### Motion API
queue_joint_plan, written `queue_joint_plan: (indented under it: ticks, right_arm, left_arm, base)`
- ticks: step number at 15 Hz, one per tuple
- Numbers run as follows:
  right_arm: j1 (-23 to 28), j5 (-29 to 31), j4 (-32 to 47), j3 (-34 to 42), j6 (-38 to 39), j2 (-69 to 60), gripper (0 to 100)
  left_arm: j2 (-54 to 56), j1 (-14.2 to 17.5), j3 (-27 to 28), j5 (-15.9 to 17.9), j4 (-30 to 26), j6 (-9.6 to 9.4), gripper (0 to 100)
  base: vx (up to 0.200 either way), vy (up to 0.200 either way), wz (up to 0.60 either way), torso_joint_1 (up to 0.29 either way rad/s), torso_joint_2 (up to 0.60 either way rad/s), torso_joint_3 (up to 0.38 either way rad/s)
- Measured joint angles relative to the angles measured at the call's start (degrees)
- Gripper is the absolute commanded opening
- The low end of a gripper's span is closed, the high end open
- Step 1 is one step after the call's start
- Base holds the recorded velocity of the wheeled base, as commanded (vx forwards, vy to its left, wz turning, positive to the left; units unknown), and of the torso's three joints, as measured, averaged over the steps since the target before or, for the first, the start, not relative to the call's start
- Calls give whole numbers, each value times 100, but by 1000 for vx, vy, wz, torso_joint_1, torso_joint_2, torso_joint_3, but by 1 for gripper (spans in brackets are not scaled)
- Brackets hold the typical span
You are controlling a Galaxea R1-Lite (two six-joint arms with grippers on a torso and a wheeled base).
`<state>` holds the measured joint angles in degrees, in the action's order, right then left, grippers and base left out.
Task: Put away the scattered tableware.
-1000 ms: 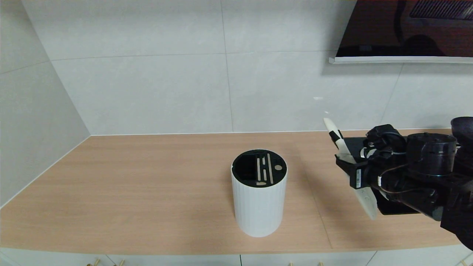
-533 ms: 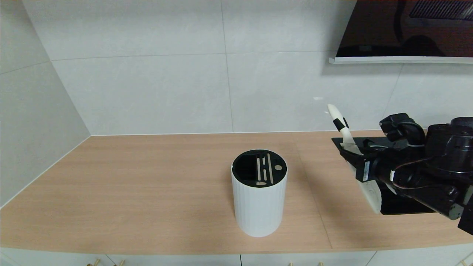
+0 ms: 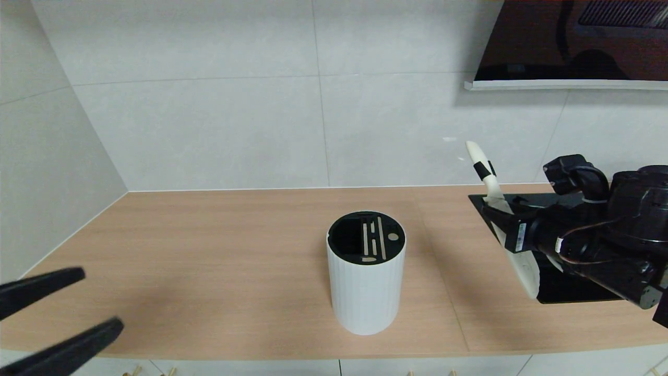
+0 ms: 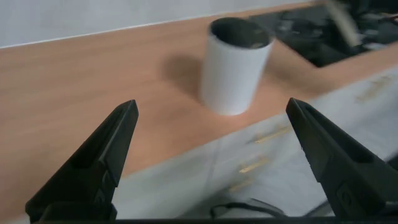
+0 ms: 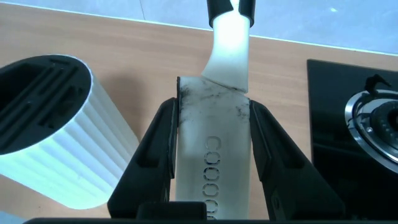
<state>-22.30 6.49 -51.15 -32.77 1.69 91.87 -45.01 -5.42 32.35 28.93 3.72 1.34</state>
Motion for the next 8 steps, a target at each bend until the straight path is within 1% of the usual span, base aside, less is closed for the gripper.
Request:
queue_joint_plan:
  ticks: [2, 4, 5, 6, 7, 8]
  right_arm:
    - [0, 0, 2, -9, 7, 5, 0]
    - [-39, 2, 0, -9, 7, 5, 0]
    - [-68, 0, 2, -9, 7, 5, 0]
    - [-110, 5, 2, -9, 9, 5, 0]
    - [-145, 35, 2, -11, 13, 5, 0]
    - [-166, 57, 2, -9, 16, 5, 0]
  left_arm:
    - [-1061, -254, 336, 57, 928, 22, 100]
    - [-2046, -501, 542, -57, 1954, 73, 100]
    - [-2445, -618, 636, -121, 2409, 199, 100]
    - [-2798, -761, 774, -167, 2754, 590, 100]
    - [-3040, -885, 901, -176, 2906, 1137, 100]
    - [-3222, -1028, 1036, -178, 3031, 1726, 100]
  base:
    - [0, 0, 0, 0, 0, 0]
    - [0, 0, 0, 0, 0, 0]
    - [0, 0, 0, 0, 0, 0]
    - [0, 0, 0, 0, 0, 0]
    - [0, 0, 0, 0, 0, 0]
    - [0, 0, 0, 0, 0, 0]
